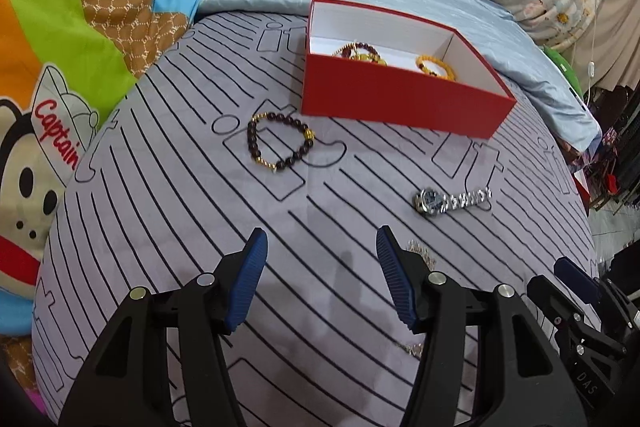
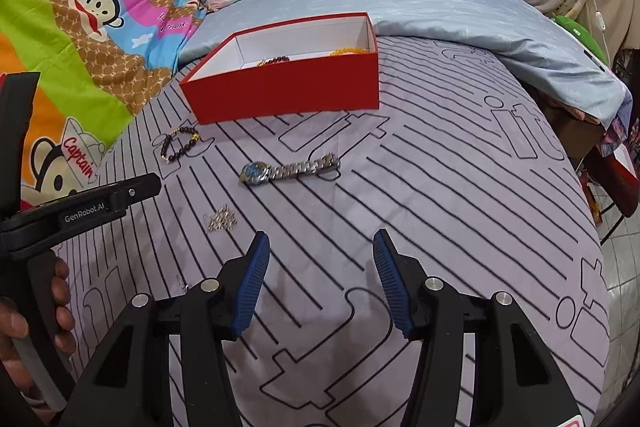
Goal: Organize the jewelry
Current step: 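Withdraw both open tools from the box over the remaining jewelry, then grasp the dark red bead bracelet with the left tool while the right tool moves toward the silver watch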
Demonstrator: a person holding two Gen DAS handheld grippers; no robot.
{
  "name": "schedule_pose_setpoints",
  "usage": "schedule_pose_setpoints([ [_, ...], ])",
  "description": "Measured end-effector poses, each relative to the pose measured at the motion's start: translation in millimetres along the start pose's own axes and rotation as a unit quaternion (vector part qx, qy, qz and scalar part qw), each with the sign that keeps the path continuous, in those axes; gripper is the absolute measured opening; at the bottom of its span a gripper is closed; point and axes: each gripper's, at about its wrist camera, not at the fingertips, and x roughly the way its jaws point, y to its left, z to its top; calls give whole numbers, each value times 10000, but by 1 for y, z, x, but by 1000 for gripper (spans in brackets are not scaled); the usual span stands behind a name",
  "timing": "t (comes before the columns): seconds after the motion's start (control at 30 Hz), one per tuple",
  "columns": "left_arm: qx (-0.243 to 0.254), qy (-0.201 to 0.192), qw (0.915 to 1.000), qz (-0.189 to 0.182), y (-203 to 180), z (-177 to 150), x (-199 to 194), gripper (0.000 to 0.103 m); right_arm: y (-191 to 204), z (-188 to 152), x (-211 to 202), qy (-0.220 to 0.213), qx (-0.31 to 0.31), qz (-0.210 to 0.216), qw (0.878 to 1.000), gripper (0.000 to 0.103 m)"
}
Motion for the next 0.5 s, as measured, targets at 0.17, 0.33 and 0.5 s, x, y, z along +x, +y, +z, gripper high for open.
schedule_pose_setpoints([
  [0.17, 6, 100, 10000, 3, 1, -13, -1, 54, 12, -13, -1, 111, -132, 113, 9998, 52],
  [0.33, -34, 174, 9998, 71, 7, -24, -1, 54, 22, -23, 0, 182, -223, 193, 9994, 52],
  [0.5, -228, 148, 9995, 176, 22, -21, 0, 54, 27, -26, -1, 194, -270, 228, 9992, 52],
])
